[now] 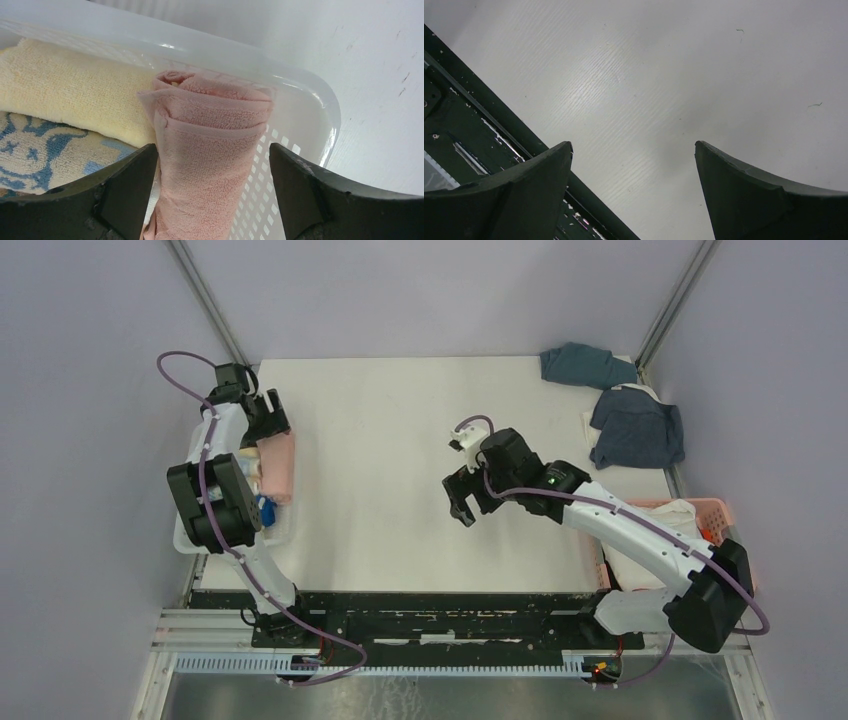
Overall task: Roll the towels
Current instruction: Place the towel at the center of the board, then pick up the towel at the corner of the board.
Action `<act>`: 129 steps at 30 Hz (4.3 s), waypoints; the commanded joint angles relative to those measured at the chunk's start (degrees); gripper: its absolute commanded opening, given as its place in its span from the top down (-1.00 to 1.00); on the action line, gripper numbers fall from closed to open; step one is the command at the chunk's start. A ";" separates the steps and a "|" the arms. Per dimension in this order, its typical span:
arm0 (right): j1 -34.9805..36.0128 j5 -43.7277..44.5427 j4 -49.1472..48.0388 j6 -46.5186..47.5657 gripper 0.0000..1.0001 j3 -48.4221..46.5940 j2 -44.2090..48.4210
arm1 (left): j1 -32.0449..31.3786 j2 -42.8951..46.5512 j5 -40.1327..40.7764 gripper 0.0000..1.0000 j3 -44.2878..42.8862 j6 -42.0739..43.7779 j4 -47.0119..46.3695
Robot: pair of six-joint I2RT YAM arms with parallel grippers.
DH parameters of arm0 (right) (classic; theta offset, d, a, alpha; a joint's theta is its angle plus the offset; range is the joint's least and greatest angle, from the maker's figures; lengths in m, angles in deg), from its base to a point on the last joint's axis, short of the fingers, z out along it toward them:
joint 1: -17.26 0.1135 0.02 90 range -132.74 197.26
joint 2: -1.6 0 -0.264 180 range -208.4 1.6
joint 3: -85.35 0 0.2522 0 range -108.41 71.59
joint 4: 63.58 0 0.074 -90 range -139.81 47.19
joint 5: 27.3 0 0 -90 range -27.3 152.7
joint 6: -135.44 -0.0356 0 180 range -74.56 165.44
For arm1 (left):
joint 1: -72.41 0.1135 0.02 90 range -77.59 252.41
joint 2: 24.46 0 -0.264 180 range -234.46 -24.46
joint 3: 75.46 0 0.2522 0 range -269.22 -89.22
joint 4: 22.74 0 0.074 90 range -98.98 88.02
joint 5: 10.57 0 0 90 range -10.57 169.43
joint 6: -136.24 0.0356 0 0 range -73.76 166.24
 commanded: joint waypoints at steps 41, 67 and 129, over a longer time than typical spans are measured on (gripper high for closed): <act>-2.90 13.70 -2.66 -0.09 -1.00 -0.72 0.98 | -11.64 23.98 -0.07 -0.79 10.99 -6.69 2.48; -17.33 31.35 4.15 -11.80 -1.00 -2.99 -1.46 | -20.56 34.87 16.38 -0.84 36.46 -16.98 1.88; -29.16 2.64 8.66 -1.21 0.99 -54.86 -15.32 | -34.12 31.79 -6.61 -0.79 32.13 -10.09 -17.99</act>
